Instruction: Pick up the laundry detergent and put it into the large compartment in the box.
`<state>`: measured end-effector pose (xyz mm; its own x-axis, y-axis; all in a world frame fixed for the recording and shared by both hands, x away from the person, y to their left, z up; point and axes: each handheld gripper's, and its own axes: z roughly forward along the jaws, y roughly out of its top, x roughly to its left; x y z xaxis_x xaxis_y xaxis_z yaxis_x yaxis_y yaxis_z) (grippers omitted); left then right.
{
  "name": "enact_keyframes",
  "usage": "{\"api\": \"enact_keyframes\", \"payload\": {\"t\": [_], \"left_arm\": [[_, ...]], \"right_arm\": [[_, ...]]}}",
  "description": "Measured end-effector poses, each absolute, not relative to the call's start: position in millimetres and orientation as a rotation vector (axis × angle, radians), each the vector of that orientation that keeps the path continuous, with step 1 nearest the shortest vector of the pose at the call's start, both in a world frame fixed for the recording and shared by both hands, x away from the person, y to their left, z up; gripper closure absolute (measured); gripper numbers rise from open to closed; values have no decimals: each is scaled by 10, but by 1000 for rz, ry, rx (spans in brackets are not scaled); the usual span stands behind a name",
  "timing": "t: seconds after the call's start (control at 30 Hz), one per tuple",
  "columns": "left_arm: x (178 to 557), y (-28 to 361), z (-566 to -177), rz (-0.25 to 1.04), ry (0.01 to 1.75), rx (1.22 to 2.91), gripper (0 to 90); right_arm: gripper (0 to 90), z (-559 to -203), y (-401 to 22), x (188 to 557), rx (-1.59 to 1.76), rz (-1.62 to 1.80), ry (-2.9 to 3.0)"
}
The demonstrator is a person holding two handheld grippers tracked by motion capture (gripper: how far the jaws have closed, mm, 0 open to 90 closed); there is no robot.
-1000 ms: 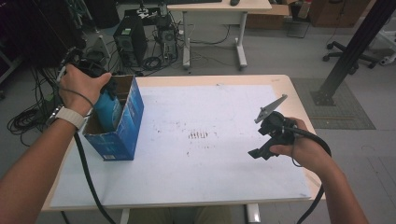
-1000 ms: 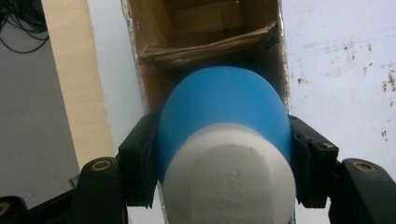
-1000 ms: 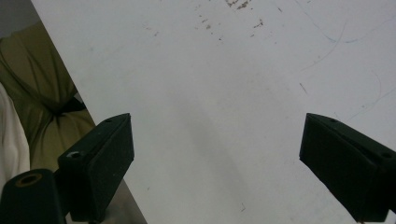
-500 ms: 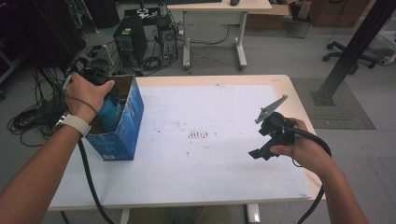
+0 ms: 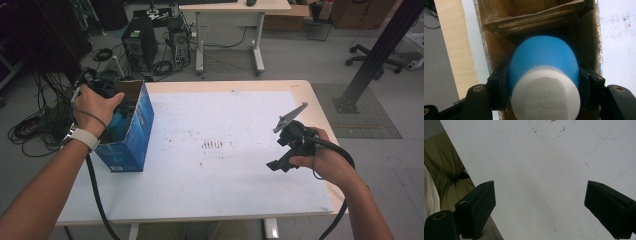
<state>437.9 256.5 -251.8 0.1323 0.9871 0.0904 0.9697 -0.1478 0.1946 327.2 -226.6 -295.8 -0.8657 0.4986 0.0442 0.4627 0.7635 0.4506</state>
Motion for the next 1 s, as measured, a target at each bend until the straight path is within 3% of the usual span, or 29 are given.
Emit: {"api": "enact_keyframes", "payload": {"t": [1.0], "left_arm": [[4375,2631,-2726,291,1982,2299,371]], "right_arm": [[101,-2995,-2271,3266,795,702,2881]]}}
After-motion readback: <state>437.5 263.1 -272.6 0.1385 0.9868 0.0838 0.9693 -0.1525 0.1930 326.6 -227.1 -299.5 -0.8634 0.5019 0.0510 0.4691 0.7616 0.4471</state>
